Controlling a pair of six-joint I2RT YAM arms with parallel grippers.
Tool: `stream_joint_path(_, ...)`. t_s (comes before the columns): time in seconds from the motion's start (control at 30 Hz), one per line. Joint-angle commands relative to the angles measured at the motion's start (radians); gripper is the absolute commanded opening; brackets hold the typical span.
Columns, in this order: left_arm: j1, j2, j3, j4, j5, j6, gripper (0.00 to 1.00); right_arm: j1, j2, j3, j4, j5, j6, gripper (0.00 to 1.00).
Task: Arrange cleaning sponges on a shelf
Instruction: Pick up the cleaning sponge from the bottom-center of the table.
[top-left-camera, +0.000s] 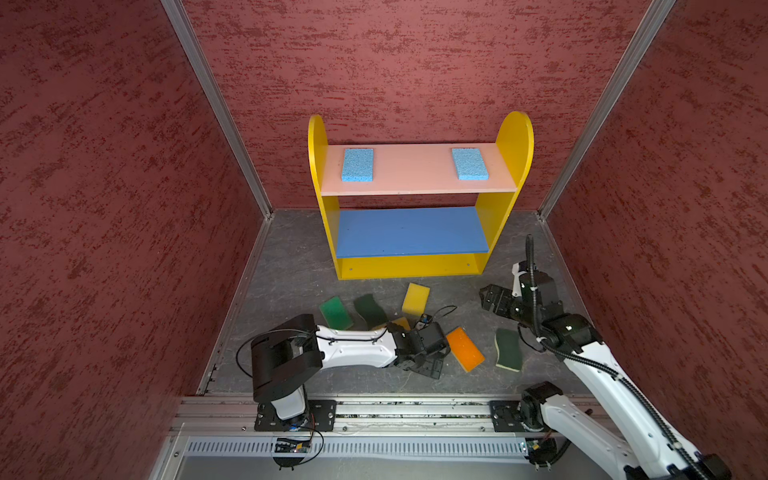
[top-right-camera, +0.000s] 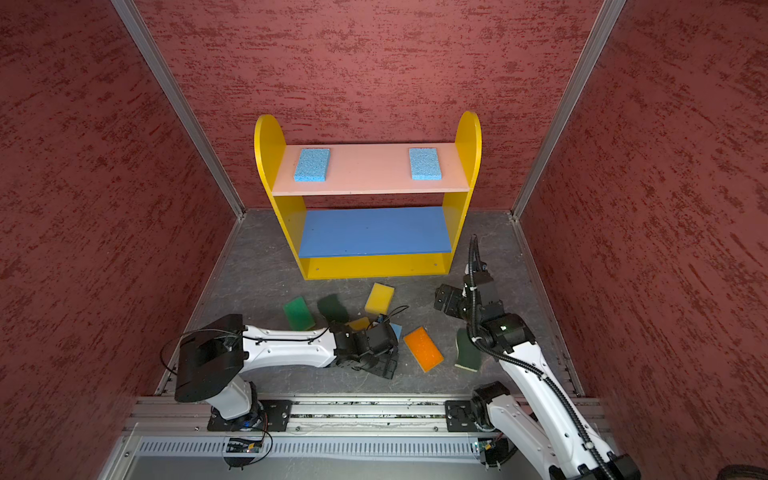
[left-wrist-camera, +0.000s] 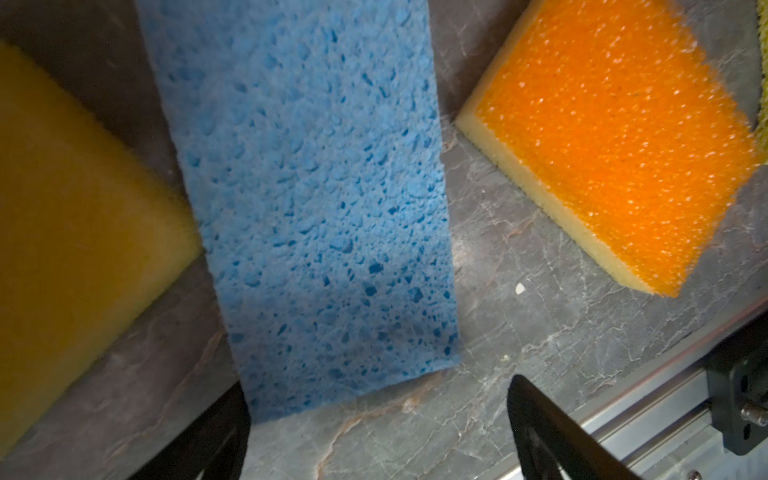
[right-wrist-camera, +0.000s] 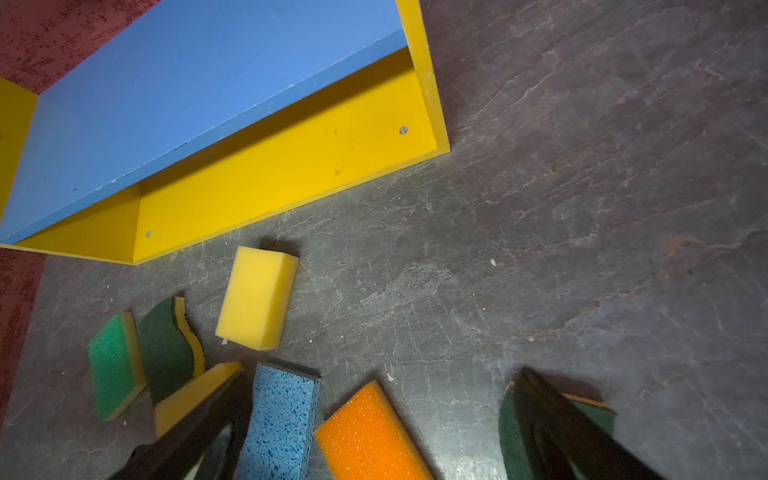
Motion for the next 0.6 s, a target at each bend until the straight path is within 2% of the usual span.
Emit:
stream_joint_path(0.0, 0.003, 0.026, 0.037, -0.018, 0.016, 0.021, 0.95, -0.008, 0.0, -0.002, 0.025, 0.002, -0.004, 0.99)
stream_joint_path(0.23, 0.047, 0.085, 0.083, -0.149, -0.006, -0.065, 0.94, -0.013, -0.002, -0.006, 0.028, -0.004, -0.008, 0.99)
stream_joint_path(0.57, 0.034, 0.154, 0.173, -0.219, -0.02, -0.04, 0.94, -0.018, -0.01, -0.007, 0.024, 0.002, -0.023, 0.99)
